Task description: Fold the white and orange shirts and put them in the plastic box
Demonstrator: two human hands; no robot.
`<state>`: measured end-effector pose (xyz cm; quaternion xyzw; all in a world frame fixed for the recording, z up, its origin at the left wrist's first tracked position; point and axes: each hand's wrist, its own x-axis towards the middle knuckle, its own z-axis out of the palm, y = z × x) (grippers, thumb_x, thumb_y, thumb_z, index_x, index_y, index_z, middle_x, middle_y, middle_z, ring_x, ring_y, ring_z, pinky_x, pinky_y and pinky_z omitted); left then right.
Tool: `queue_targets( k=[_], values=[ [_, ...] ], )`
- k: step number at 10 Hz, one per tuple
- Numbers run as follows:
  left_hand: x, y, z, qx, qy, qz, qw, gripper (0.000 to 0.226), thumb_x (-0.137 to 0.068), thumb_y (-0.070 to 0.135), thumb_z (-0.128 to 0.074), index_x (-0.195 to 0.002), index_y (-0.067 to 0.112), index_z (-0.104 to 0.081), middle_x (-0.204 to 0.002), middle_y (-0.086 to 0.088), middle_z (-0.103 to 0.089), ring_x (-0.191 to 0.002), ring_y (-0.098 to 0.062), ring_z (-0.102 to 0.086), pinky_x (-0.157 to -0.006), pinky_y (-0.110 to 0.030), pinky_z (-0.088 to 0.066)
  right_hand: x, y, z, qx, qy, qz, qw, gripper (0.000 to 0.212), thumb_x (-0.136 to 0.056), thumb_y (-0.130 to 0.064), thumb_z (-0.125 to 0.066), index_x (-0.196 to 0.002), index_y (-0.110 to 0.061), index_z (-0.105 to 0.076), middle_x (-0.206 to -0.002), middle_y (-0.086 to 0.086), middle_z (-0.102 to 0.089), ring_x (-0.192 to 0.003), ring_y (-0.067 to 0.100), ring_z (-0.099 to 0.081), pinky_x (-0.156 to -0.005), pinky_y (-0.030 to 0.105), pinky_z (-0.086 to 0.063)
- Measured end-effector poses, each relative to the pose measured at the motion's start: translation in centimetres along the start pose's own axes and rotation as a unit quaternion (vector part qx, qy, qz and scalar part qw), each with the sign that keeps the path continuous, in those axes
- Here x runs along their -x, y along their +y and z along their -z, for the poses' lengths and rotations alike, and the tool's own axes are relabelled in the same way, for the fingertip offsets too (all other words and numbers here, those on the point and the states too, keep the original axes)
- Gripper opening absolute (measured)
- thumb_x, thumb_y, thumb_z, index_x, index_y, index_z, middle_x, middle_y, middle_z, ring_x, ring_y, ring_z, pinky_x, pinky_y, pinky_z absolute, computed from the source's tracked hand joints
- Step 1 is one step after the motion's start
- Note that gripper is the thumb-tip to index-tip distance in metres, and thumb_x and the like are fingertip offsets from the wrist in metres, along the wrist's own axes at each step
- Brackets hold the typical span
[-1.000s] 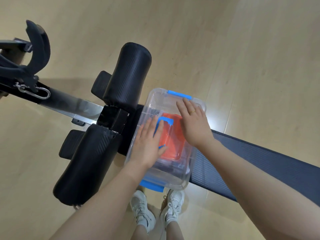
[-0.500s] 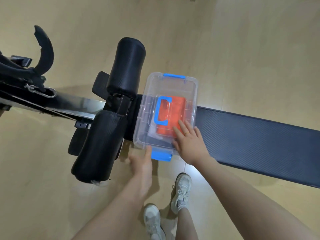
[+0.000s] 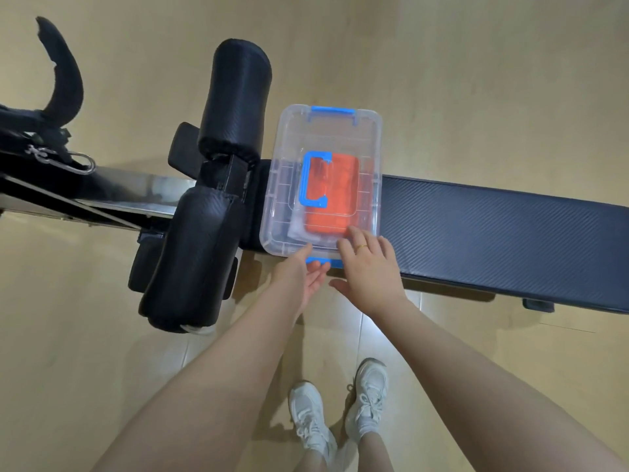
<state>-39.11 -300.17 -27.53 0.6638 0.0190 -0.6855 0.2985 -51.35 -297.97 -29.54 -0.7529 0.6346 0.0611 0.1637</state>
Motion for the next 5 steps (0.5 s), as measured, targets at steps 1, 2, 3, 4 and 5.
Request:
queue_targets(
  k=[1, 2, 3, 4, 5],
  values=[
    [-0.8, -0.8, 1.0, 0.023, -0.032, -0.005, 0.999, 0.012, -0.093, 0.016, -0.054, -0.093, 0.004, -0.053, -0.075, -0.004, -0.054, -0.078, -0.016, -0.063, -0.069, -0.023, -0.050, -1.0, -0.6, -0.4, 0.046, 0.051, -0.036, 0.997, 0.050, -0.048, -0.039, -0.084, -0.083, -0.014, -0.059, -0.098, 0.007, -0.065, -0.087, 0.027, -0.063, -0.075, 0.040, -0.051],
    [-1.0, -1.1, 1.3, 0.014, -0.037, -0.020, 0.999, 0.018, -0.094, 0.022, -0.051, -0.084, 0.007, -0.053, -0.077, -0.002, -0.056, -0.080, -0.014, -0.064, -0.072, -0.022, -0.050, -1.3, -0.5, -0.5, 0.034, 0.073, -0.036, 0.996, 0.044, -0.051, -0.034, -0.084, -0.080, -0.012, -0.059, -0.097, 0.009, -0.066, -0.084, 0.028, -0.063, -0.069, 0.038, -0.049],
    [-0.8, -0.9, 0.8, -0.030, -0.028, -0.029, 0.999, 0.020, -0.094, 0.028, -0.050, -0.091, 0.009, -0.055, -0.084, 0.000, -0.058, -0.081, -0.013, -0.064, -0.074, -0.022, -0.049, -1.2, -0.3, -0.1, -0.008, 0.068, -0.025, 0.997, 0.040, -0.058, -0.029, -0.082, -0.083, -0.007, -0.060, -0.101, 0.015, -0.064, -0.089, 0.033, -0.061, -0.068, 0.041, -0.046],
    [-0.4, -0.5, 1.0, -0.093, -0.006, -0.028, 0.995, 0.029, -0.094, 0.032, -0.050, -0.111, 0.009, -0.053, -0.098, -0.004, -0.062, -0.084, -0.017, -0.063, -0.084, -0.026, -0.045, -1.4, -0.5, 0.6, -0.031, 0.028, -0.021, 0.999, 0.036, -0.081, -0.032, -0.063, -0.106, -0.008, -0.054, -0.125, 0.013, -0.050, -0.114, 0.032, -0.047, -0.085, 0.045, -0.038],
    [0.6, 0.5, 1.3, -0.158, 0.030, -0.018, 0.987, 0.034, -0.097, 0.035, -0.041, -0.121, 0.011, -0.048, -0.105, -0.008, -0.066, -0.075, -0.015, -0.062, -0.072, -0.027, -0.045, -1.3, -0.2, 1.6, -0.114, -0.020, -0.053, 0.992, 0.039, -0.091, -0.037, -0.050, -0.120, -0.012, -0.048, -0.136, 0.005, -0.040, -0.124, 0.026, -0.037, -0.097, 0.042, -0.036]
  ],
)
